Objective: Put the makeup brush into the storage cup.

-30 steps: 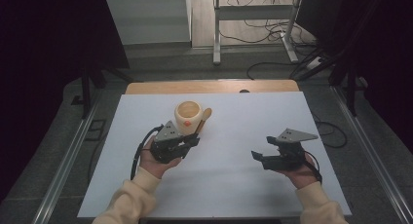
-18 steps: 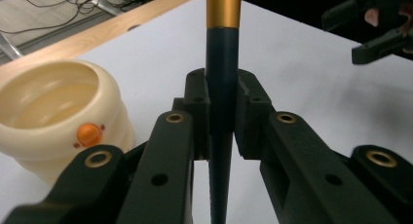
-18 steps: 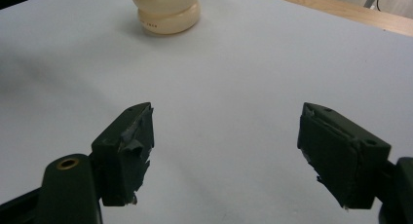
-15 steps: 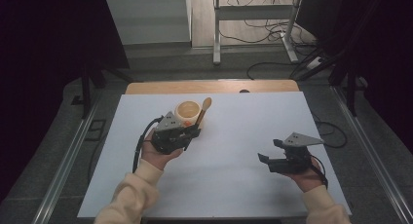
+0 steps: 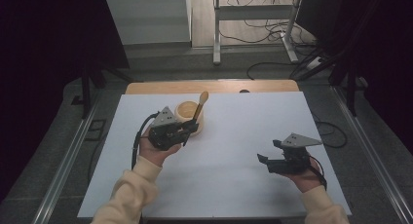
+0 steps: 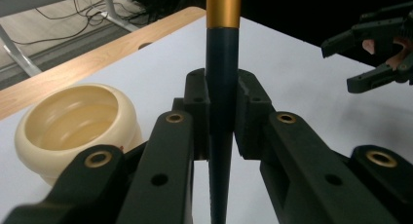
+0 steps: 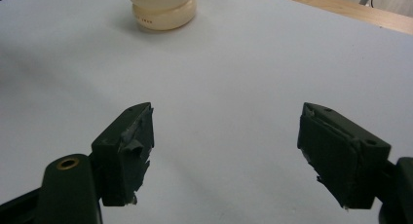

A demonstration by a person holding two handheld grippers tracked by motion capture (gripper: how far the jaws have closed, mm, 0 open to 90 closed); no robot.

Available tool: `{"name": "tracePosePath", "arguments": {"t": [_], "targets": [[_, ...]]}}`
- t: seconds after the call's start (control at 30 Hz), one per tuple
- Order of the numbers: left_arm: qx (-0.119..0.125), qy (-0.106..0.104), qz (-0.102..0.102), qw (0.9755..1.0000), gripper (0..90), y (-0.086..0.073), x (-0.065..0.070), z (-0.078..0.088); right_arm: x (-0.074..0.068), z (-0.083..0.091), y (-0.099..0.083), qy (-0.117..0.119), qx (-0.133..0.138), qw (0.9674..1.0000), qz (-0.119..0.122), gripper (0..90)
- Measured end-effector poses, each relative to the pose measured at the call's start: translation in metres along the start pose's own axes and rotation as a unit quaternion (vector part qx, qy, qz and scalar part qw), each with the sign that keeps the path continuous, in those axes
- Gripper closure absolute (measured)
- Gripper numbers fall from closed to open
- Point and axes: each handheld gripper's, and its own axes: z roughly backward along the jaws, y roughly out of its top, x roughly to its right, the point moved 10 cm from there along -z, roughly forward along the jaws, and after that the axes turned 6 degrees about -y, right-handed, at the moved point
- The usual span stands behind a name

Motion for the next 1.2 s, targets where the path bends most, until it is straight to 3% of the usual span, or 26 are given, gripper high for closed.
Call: {"name": "tracePosePath", "arguments": {"t": [0.57, 1.2], "targets": [[0.012, 0.003, -0.002, 0.9999, 78.7, 0.016, -0.006, 0.002, 0.001, 0.000, -0.001, -0.005, 0.001, 1.0000, 0.004, 21.5], [0.032, 0.012, 0.020, 0.9992, 78.7, 0.032, -0.026, -0.003, 0.001, -0.001, -0.003, -0.002, -0.002, 1.0000, 0.001, 21.5]]}}
